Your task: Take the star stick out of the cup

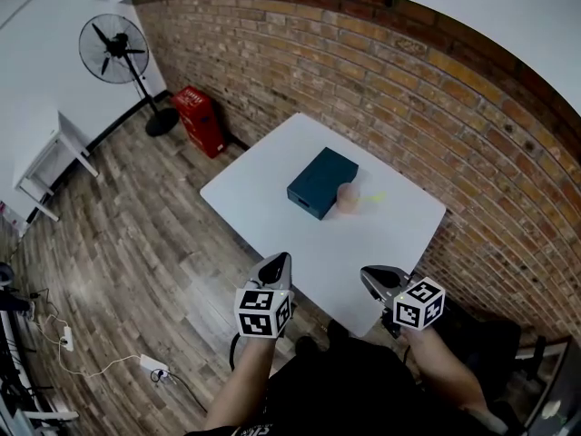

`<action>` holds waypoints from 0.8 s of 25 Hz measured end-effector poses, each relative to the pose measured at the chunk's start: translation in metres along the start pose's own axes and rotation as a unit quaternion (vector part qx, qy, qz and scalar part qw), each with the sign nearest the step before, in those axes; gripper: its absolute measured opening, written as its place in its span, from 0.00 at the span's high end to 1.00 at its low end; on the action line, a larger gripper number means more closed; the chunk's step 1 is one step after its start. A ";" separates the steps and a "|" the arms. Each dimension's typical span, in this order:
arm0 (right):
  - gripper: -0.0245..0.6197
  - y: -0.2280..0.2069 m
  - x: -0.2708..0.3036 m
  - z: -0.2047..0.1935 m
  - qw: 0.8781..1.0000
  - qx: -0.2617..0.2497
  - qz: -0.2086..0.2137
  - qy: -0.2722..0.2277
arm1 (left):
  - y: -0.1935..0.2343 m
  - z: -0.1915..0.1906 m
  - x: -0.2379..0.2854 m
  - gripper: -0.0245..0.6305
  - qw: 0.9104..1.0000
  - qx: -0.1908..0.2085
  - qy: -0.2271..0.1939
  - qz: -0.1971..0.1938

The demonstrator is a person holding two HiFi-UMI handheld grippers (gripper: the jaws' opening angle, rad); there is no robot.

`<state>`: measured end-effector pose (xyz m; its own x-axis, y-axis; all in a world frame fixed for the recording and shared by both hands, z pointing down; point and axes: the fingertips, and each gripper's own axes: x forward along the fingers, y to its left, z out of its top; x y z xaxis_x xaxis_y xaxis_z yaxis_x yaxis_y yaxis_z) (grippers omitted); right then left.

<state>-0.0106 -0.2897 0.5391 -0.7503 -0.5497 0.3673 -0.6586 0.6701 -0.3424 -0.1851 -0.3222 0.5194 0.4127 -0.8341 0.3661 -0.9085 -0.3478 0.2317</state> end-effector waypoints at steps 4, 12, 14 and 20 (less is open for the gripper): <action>0.96 -0.013 0.007 0.019 1.000 -0.011 0.014 -0.005 | -0.008 0.009 0.017 0.96 1.000 -0.004 0.003 0.004; 0.96 -0.072 -0.010 0.034 0.999 0.000 0.029 -0.021 | -0.041 0.024 0.063 0.96 1.000 0.015 0.022 0.012; 0.96 -0.084 -0.011 0.035 0.999 -0.002 0.028 -0.023 | -0.045 0.027 0.068 0.96 0.999 0.021 0.024 0.016; 0.93 -0.111 -0.001 0.035 0.999 0.002 0.027 -0.030 | -0.045 0.023 0.089 0.96 0.999 0.021 0.038 0.026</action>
<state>0.0611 -0.3807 0.5467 -0.7872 -0.5410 0.2960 -0.6166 0.6983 -0.3636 -0.1093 -0.3903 0.5212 0.3668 -0.8169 0.4451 -0.9303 -0.3230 0.1737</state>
